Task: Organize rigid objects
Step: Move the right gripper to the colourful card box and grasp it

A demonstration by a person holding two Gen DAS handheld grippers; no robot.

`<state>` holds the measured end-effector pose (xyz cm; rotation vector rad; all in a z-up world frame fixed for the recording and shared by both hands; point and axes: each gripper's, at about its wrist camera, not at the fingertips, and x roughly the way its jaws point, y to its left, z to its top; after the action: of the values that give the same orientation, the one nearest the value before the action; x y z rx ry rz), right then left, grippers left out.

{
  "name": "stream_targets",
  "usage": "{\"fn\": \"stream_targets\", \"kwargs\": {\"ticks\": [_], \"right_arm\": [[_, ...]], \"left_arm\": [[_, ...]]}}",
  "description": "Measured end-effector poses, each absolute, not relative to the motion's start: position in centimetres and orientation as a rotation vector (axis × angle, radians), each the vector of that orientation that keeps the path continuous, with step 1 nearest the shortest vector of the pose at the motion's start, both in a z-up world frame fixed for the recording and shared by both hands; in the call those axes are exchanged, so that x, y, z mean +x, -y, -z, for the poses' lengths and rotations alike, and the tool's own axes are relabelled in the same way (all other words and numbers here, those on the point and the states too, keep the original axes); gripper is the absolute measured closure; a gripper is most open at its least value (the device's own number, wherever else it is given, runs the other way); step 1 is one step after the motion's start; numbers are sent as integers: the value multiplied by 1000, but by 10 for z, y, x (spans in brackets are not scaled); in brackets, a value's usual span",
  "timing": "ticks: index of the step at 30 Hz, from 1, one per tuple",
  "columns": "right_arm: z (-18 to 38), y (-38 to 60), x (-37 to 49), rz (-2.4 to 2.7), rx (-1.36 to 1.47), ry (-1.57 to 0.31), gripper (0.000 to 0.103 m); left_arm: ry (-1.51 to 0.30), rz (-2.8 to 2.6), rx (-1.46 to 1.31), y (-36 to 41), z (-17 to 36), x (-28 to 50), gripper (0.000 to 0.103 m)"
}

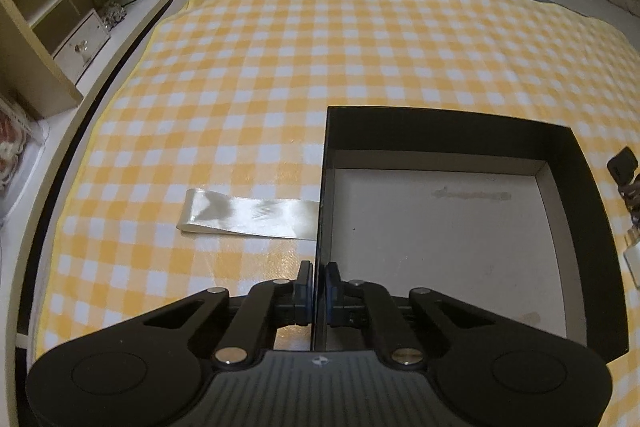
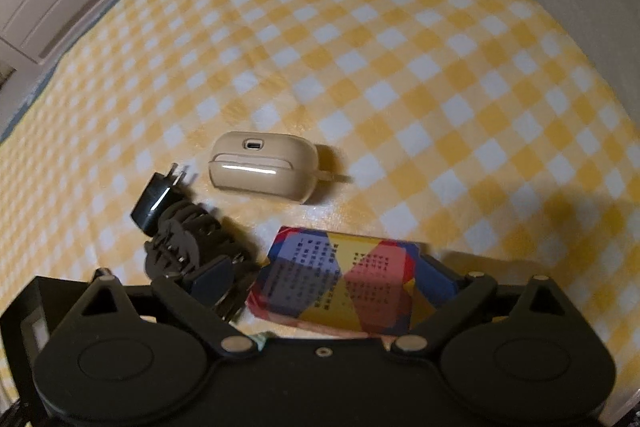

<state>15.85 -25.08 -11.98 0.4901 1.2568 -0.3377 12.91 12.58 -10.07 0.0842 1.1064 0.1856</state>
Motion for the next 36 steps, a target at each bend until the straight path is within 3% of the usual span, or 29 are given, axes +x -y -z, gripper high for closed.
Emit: {"fn": "stream_targets", "kwargs": {"ticks": [22,26,36], "right_arm": [[123,258,136,124,151,-1274,5],[117,265,129,101,87,-1275,14],[125,291,136,283,284,-1321,7]], "left_arm": [[-1089,-74,151,-106,95,109,98],[-1088,-67,156,-102,95,108,98],[-1090,-68,159,-98,94,113,97]]}}
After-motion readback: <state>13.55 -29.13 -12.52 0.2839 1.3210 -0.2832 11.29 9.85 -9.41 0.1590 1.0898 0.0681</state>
